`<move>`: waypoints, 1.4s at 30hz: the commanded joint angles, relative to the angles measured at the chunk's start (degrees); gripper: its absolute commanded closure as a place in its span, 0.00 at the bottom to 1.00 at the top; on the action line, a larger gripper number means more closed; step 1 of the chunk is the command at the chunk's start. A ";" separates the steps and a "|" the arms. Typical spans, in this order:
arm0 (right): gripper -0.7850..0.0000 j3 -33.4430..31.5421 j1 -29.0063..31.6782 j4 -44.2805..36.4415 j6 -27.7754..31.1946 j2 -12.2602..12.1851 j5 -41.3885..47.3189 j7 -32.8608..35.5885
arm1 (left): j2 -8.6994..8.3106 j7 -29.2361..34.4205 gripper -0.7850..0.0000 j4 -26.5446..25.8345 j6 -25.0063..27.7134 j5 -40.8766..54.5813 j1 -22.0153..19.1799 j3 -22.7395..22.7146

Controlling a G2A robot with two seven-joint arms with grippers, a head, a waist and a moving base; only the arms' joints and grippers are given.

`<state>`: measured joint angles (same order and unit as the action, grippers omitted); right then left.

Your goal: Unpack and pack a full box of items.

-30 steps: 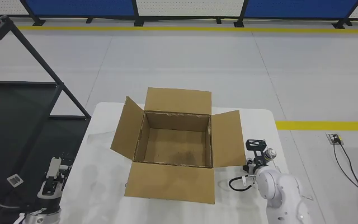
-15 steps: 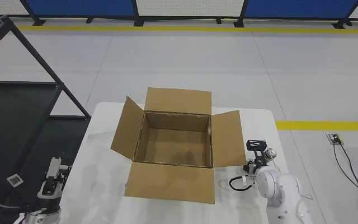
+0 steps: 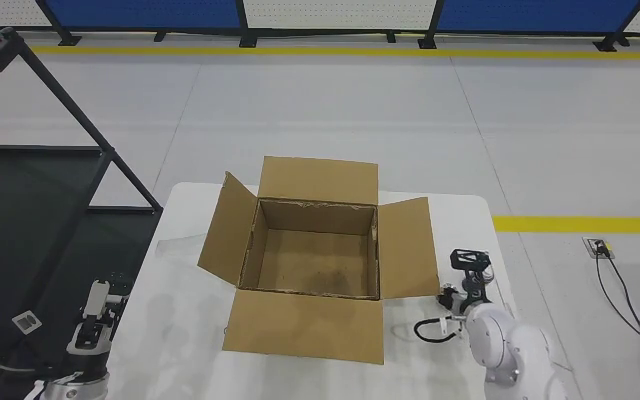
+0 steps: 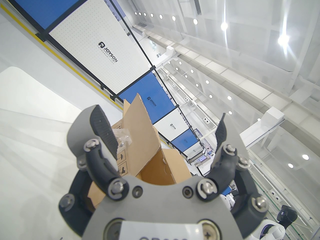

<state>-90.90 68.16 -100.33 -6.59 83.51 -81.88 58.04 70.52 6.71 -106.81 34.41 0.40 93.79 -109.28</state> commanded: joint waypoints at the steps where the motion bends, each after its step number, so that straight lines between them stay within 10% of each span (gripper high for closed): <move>1: 0.22 -0.30 1.05 -1.75 0.44 -0.05 1.40 -1.02 | 0.00 0.00 0.00 0.00 0.00 0.00 0.00 0.00; 15: 0.00 -4.76 8.59 -13.63 -3.59 0.19 17.77 -15.75 | 0.00 0.00 0.00 0.00 0.00 0.00 0.00 0.00; 25: 0.00 -10.71 8.99 -7.87 10.39 0.11 50.17 -23.12 | 0.00 0.00 0.00 0.00 0.00 0.00 0.00 0.00; 26: 0.53 -11.70 8.71 -6.20 12.26 0.00 53.55 -23.00 | 0.00 0.00 0.00 0.00 0.00 0.00 0.00 0.00; 28: 1.00 -13.00 8.06 -3.80 13.63 -0.22 57.39 -23.05 | 0.00 0.00 0.00 0.00 0.00 0.00 0.00 0.00; 42: 1.00 -12.15 7.78 -1.49 10.51 -0.61 56.75 -24.06 | 0.00 0.00 0.00 0.00 0.00 0.00 0.00 0.00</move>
<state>-104.01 76.02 -102.08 4.61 82.92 -24.32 33.81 70.52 6.71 -106.81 34.41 0.40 93.79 -109.28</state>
